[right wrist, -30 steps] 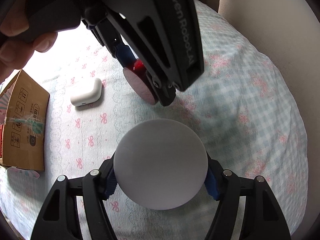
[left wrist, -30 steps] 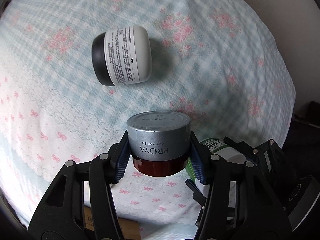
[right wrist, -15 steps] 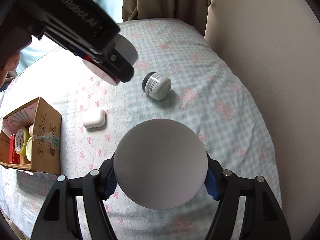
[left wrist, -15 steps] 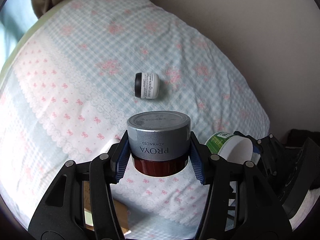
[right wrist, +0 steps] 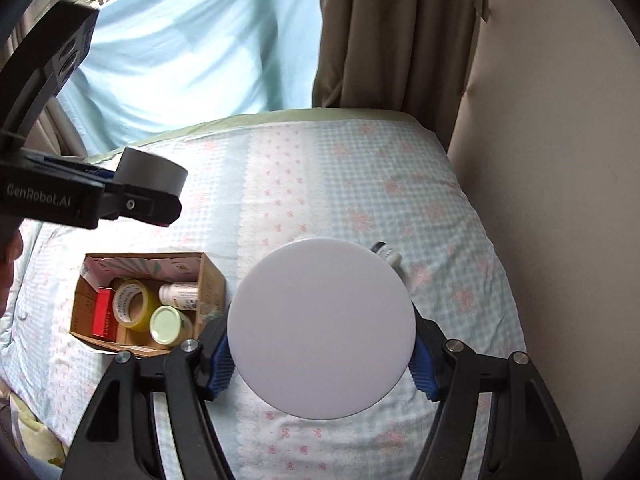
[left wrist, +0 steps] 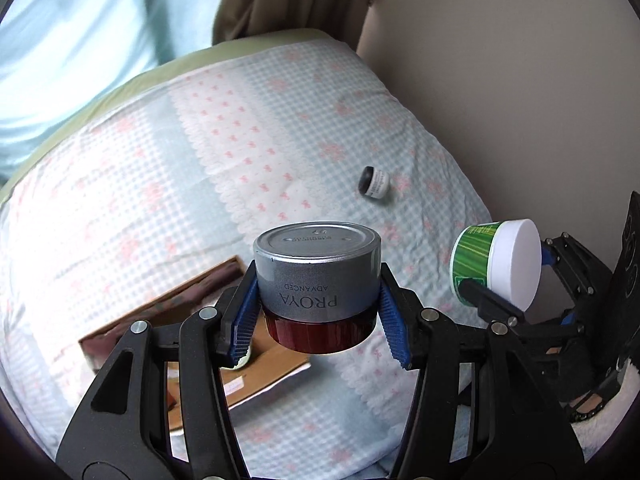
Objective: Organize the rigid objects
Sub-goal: 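Carry the red-silver jar and white-lidded jar over the cardboard box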
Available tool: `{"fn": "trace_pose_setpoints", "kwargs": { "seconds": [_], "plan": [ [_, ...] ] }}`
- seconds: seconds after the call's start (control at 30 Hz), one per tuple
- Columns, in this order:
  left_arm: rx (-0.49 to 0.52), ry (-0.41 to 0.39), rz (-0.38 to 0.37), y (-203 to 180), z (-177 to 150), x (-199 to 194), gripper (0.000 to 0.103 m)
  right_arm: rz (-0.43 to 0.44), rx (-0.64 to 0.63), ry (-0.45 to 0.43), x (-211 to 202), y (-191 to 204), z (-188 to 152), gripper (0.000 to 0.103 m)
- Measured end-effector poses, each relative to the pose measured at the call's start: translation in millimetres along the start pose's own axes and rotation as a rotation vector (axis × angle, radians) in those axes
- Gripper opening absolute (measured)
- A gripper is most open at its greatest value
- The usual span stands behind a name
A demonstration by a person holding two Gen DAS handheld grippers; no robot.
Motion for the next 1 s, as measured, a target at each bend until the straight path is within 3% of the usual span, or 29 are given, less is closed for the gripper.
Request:
{"fn": "trace_pose_setpoints", "kwargs": {
  "seconds": [0.27, 0.5, 0.77, 1.0],
  "plan": [
    [-0.147, -0.026, 0.112, 93, -64, -64, 0.05, 0.114, -0.055, 0.013, -5, 86, 20, 0.066],
    [-0.264, -0.015, 0.157, 162, -127, -77, 0.05, 0.19, -0.064, 0.083, 20, 148, 11, 0.066],
    [-0.306, 0.065, 0.131, 222, -183, -28, 0.05, 0.198, -0.019, 0.184, 75, 202, -11, 0.066],
    [-0.267, 0.117, 0.083, 242, -194, 39, 0.05, 0.16, 0.026, 0.268, 133, 226, -44, 0.066]
  ]
}}
Point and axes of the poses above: each gripper's, at about its wrist camera, not at the fingertips, and x roughly the way its jaws point, y to its left, z to its top, the point moved 2 cm from there along x, roughly the way its jaws point, and after that the axes turned 11 degrees about -y, right-handed, at the moved point
